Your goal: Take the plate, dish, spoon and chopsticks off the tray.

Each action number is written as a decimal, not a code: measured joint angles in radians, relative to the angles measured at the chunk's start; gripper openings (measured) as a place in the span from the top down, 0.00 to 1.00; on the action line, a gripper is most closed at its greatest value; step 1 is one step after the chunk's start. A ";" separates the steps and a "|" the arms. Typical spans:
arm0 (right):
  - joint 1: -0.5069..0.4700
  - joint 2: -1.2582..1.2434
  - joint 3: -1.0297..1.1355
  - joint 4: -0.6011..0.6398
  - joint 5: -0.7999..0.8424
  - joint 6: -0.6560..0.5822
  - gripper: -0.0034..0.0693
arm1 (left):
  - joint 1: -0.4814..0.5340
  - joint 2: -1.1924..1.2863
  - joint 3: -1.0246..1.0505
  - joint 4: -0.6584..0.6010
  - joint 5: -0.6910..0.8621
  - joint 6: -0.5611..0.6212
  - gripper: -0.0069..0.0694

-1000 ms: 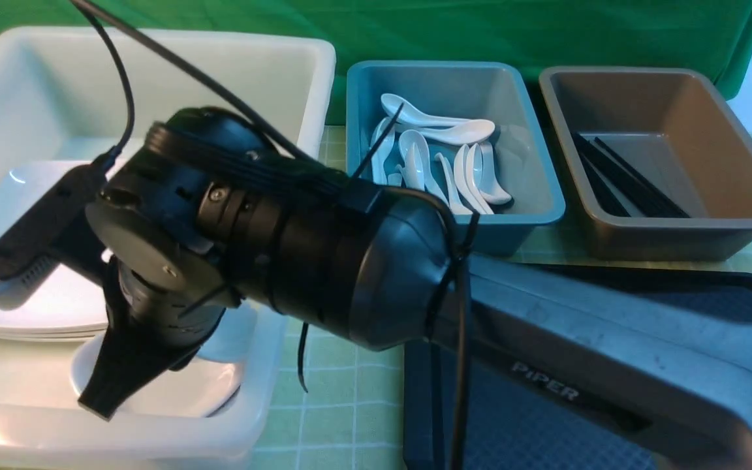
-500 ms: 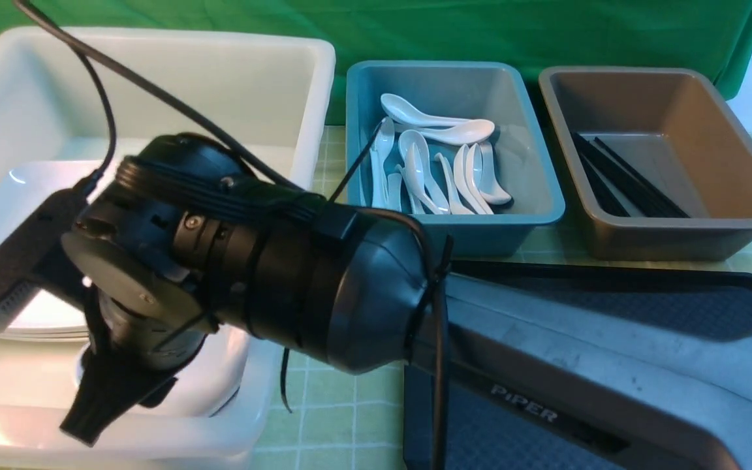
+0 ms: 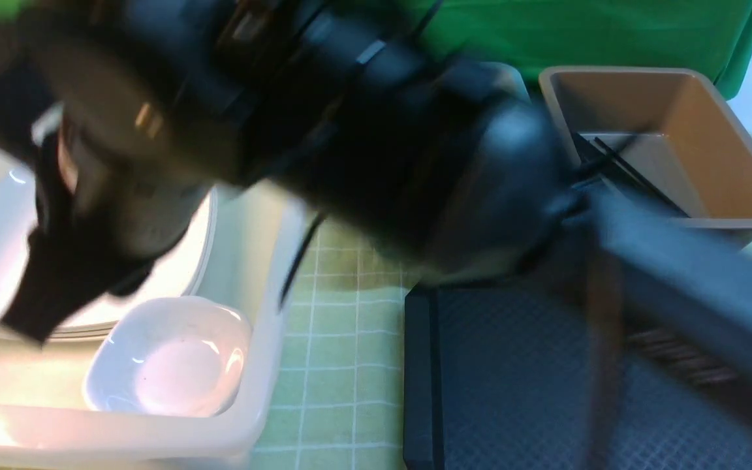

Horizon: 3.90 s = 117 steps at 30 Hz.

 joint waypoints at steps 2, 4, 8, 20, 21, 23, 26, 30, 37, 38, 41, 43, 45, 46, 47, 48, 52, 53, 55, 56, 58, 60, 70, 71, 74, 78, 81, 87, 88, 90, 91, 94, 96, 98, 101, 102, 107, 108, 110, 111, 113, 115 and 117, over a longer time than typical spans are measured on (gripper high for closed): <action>0.000 -0.064 0.000 -0.013 0.001 -0.017 0.87 | 0.000 0.000 0.000 0.000 0.001 0.000 0.91; 0.000 -0.122 0.000 -0.032 0.001 -0.028 0.93 | 0.000 0.000 0.000 0.000 0.001 0.000 0.91; 0.000 -0.246 0.000 -0.094 0.001 -0.032 0.95 | 0.000 0.000 0.000 0.000 0.001 0.000 0.91; 0.000 -0.773 0.323 -0.156 0.001 0.032 0.93 | 0.000 0.000 0.000 0.000 0.001 0.000 0.91; 0.000 -0.829 0.385 -0.156 0.002 0.051 0.93 | 0.000 0.000 0.000 0.000 0.001 0.000 0.91; 0.000 -0.886 0.461 -0.156 0.002 0.076 0.92 | 0.000 0.000 0.000 0.000 0.001 0.000 0.91; 0.000 -1.067 0.656 -0.157 0.004 0.134 0.91 | 0.000 0.000 0.000 0.000 0.001 0.001 0.91; 0.000 -1.292 0.914 -0.157 -0.035 0.238 0.91 | 0.000 0.000 0.000 -0.001 0.001 0.001 0.91; 0.000 -1.572 1.418 -0.175 -0.359 0.396 0.95 | 0.000 0.000 0.000 -0.001 0.001 0.007 0.91; 0.000 -1.602 1.525 -0.196 -0.498 0.428 0.95 | 0.000 0.000 0.000 -0.001 0.001 0.008 0.91; 0.000 -1.620 1.715 -0.254 -0.760 0.457 0.95 | 0.000 0.000 0.000 -0.001 0.000 0.008 0.91; 0.000 -1.617 1.779 -0.274 -0.851 0.460 0.95 | 0.000 0.000 0.000 -0.001 0.000 0.008 0.91; 0.000 -1.607 1.841 -0.295 -0.974 0.462 0.95 | 0.000 0.000 0.000 -0.001 0.000 0.008 0.91; 0.000 -1.602 1.852 -0.297 -1.012 0.462 0.95 | 0.000 0.000 0.000 -0.001 0.000 0.008 0.91; 0.000 -1.600 1.861 -0.299 -1.035 0.462 0.95 | 0.000 0.000 0.000 0.000 0.000 0.008 0.91; 0.000 -1.599 1.864 -0.299 -1.053 0.462 0.95 | 0.000 0.000 0.000 0.000 0.000 0.008 0.91; 0.000 -1.597 1.869 -0.299 -1.087 0.462 0.94 | 0.000 0.000 0.000 0.000 0.000 0.008 0.91; 0.000 -1.597 1.869 -0.299 -1.087 0.456 0.94 | 0.000 0.000 0.000 0.000 0.000 0.008 0.91; 0.005 -1.597 1.869 -0.296 -1.083 0.411 0.94 | 0.000 0.000 0.000 0.000 0.001 0.008 0.91; 0.015 -1.597 1.869 -0.288 -1.078 0.374 0.94 | 0.000 0.000 0.000 0.000 0.004 0.008 0.91; 0.046 -1.597 1.869 -0.269 -1.072 0.306 0.95 | 0.000 0.000 0.000 0.000 0.006 0.008 0.91; 0.079 -1.597 1.869 -0.258 -1.066 0.260 0.95 | 0.000 0.000 0.000 0.000 0.006 0.008 0.91; 0.169 -1.597 1.869 -0.247 -1.036 0.243 0.94 | 0.000 0.000 0.000 0.000 0.012 0.008 0.91; 0.169 -1.597 1.869 -0.246 -1.036 0.243 0.94 | 0.000 0.000 0.000 0.000 0.013 0.008 0.91; 0.169 -1.597 1.869 -0.246 -1.036 0.243 0.92 | 0.000 0.000 0.000 0.000 0.022 0.008 0.91; 0.170 -1.597 1.869 -0.245 -1.036 0.243 0.90 | 0.000 0.000 0.000 0.001 0.029 0.008 0.91; 0.170 -1.597 1.869 -0.245 -1.036 0.243 0.88 | 0.000 0.000 0.000 0.002 0.030 0.008 0.91; 0.170 -1.597 1.876 -0.238 -1.035 0.243 0.87 | 0.000 0.000 0.000 -0.003 0.030 -0.044 0.91; 0.170 -1.597 1.877 -0.233 -1.035 0.243 0.87 | 0.000 0.000 0.000 -0.003 0.030 -0.046 0.91; 0.170 -1.597 1.880 -0.180 -1.025 0.243 0.86 | 0.000 0.000 0.000 -0.003 0.030 -0.066 0.91; 0.170 -1.597 1.880 -0.142 -1.021 0.243 0.85 | 0.000 0.000 0.000 -0.003 0.030 -0.068 0.91; 0.170 -1.597 1.880 -0.052 -1.020 0.243 0.83 | 0.000 0.000 0.000 -0.003 0.030 -0.075 0.91; 0.170 -1.602 1.880 -0.029 -1.019 0.243 0.83 | 0.000 0.000 0.000 -0.004 0.031 -0.076 0.91; 0.160 -1.607 1.880 -0.020 -1.019 0.243 0.82 | 0.000 0.000 0.000 -0.005 0.031 -0.078 0.91; 0.122 -1.614 1.880 -0.009 -1.019 0.243 0.81 | 0.000 0.000 0.000 -0.007 0.031 -0.080 0.91; 0.087 -1.615 1.880 -0.004 -1.019 0.243 0.80 | 0.000 0.000 0.000 -0.008 0.031 -0.081 0.91; -0.141 -1.651 1.890 0.001 -1.033 0.243 0.78 | 0.000 0.000 0.000 -0.010 0.031 -0.083 0.91; -0.141 -1.654 1.892 0.001 -1.037 0.243 0.78 | 0.000 0.000 0.000 -0.010 0.031 -0.083 0.91; -0.297 -1.699 1.933 0.001 -1.099 0.243 0.77 | 0.000 0.000 0.000 -0.010 0.031 -0.083 0.91; -0.346 -1.720 1.953 0.001 -1.114 0.243 0.77 | 0.000 0.000 0.000 -0.010 0.031 -0.079 0.91; -0.463 -1.759 2.001 0.001 -1.147 0.243 0.76 | 0.000 0.000 0.000 -0.010 0.031 -0.071 0.91; -0.597 -1.813 2.061 0.001 -1.160 0.243 0.75 | 0.000 0.000 0.000 -0.010 0.031 -0.062 0.91; -0.702 -1.865 2.116 0.001 -1.164 0.243 0.75 | 0.000 0.000 0.000 -0.008 0.031 -0.052 0.91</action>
